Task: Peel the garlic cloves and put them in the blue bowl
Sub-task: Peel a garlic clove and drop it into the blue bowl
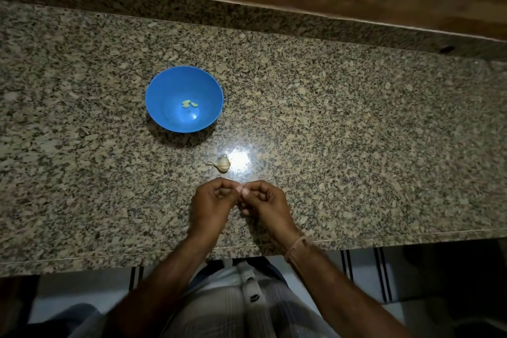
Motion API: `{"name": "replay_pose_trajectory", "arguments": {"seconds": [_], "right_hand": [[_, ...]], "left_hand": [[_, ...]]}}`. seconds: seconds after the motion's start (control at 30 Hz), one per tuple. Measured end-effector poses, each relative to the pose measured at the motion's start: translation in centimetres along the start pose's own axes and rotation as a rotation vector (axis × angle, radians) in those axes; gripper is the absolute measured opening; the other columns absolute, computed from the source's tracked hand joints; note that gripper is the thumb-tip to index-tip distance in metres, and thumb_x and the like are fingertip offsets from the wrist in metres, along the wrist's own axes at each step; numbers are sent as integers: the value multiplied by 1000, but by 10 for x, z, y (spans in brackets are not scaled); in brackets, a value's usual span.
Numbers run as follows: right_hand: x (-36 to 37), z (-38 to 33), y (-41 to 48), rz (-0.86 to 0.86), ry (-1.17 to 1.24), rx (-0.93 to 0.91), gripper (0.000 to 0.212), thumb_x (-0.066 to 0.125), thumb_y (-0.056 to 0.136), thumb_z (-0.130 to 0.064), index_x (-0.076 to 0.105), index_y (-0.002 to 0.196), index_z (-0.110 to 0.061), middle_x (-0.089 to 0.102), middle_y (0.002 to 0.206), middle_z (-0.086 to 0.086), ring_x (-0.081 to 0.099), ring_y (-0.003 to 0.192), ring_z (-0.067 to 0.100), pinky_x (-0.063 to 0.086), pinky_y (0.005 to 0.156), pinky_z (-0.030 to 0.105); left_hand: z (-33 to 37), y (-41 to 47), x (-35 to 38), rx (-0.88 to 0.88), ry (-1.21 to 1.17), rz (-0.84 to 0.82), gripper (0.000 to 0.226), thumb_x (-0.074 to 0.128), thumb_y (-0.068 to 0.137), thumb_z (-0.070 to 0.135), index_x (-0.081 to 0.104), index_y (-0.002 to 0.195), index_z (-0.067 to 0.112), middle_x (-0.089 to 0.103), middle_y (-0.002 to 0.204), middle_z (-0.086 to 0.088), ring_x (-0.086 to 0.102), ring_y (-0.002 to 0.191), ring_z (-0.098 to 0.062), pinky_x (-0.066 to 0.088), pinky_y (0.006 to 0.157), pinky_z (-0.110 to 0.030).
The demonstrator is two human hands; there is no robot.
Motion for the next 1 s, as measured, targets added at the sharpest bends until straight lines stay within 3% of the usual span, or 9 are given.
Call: {"name": "replay_pose_trajectory", "arguments": {"seconds": [0.17,0.27,0.37,0.47,0.63,0.73,0.83,0.9,1.0], "right_hand": [[-8,-4,3,38,-165,-73,6,75,96,-12,74,97,-6,76,89,21,72,77,32,61,74,42],[-17,-4,4,102,-255,-95,1,75,94,-10,74,95,-11,77,88,13,74,81,25,62,78,42],[-11,0,3,36,-83,-47,6,73,95,-4,71,100,0,75,88,22,72,80,30,62,81,50],[-3,0,3,-30,-33,-33,11,73,95,-2,72,104,5,75,87,21,71,78,27,62,78,42],[0,2,3,-78,21,41,20,74,92,2,68,104,17,72,85,25,68,65,19,59,68,34],[-11,-13,11,-30,-304,-97,10,79,91,-7,76,96,1,78,84,10,73,71,14,59,69,28],[-12,-32,10,61,-712,-364,9,75,96,-21,73,89,-16,75,81,-7,70,75,7,57,69,29],[-2,-31,5,40,-861,-476,13,66,100,-24,67,89,-18,68,81,-6,63,73,14,53,66,38],[5,-28,-1,42,-979,-580,15,61,101,-21,61,87,-17,59,79,-2,54,74,20,47,64,43]], "left_hand": [[-12,0,7,-147,-194,-47,5,73,93,8,77,95,6,79,81,-13,75,75,-23,58,70,-36],[-15,3,8,-151,-199,-66,11,68,99,11,75,104,5,80,84,-12,76,76,-25,59,70,-37],[-13,1,11,-107,-157,-95,9,71,98,18,76,104,12,79,84,-9,75,77,-23,57,67,-34],[-16,2,8,-88,-169,-59,4,75,93,7,74,91,10,75,76,-10,71,73,-25,55,64,-35],[-7,7,2,-5,-77,-68,12,77,91,7,69,91,16,71,73,-1,71,73,-19,58,66,-36],[0,5,-2,125,110,-62,17,74,93,7,68,96,24,72,81,4,70,80,-9,59,71,-33],[14,-5,-6,354,547,15,29,80,89,20,63,109,30,61,101,11,56,95,-6,49,68,-28],[14,-8,-4,398,724,15,42,84,83,31,59,117,32,55,109,10,50,104,-13,48,71,-33],[13,-5,-4,382,739,17,46,86,81,33,57,117,33,53,109,10,50,105,-16,49,72,-35]]}}
Point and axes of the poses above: each hand's wrist, its own y-axis towards the middle knuckle, its own x-axis out of the palm, z = x × y, the point moved 10 cm from there along y, towards the middle knuckle
